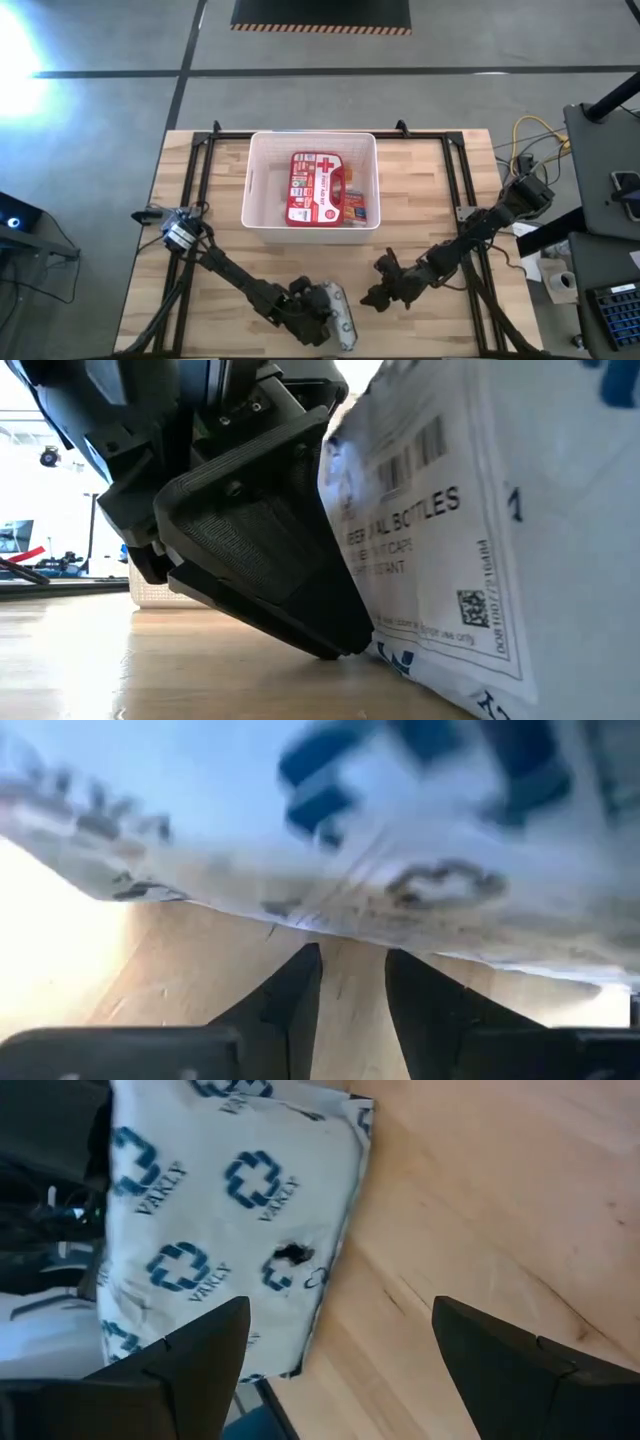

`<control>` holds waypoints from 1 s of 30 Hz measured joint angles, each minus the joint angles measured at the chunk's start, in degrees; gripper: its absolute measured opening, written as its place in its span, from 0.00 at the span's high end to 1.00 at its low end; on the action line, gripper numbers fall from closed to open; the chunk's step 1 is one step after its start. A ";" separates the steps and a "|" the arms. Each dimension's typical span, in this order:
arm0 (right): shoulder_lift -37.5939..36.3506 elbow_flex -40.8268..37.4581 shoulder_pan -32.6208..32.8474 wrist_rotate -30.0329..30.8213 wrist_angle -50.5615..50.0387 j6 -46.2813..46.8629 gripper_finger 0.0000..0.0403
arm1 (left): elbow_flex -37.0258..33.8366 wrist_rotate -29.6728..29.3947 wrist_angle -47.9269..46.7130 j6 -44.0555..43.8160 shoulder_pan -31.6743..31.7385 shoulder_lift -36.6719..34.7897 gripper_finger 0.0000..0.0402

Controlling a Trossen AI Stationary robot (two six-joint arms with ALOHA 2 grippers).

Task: Pick & place medical supplies in basket/bin
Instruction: Put the mailer bag into the white basket

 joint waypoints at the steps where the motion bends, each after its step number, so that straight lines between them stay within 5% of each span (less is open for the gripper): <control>1: 0.00 0.12 -0.05 -0.06 0.06 -0.60 0.25 | -0.02 -0.16 0.06 0.00 0.00 -0.04 0.75; 16: 3.15 12.07 -3.17 -5.04 -6.25 -14.85 0.25 | 0.10 -1.10 1.23 -1.83 -0.04 -0.52 0.75; 20: 6.37 19.05 -4.02 -9.41 -15.25 -16.73 0.25 | 1.52 -1.59 1.00 -2.01 -0.22 -0.71 0.75; 30: 8.59 35.05 -4.11 -7.55 -39.11 -14.66 0.25 | 4.07 -5.30 0.58 -1.13 -1.27 -0.86 0.75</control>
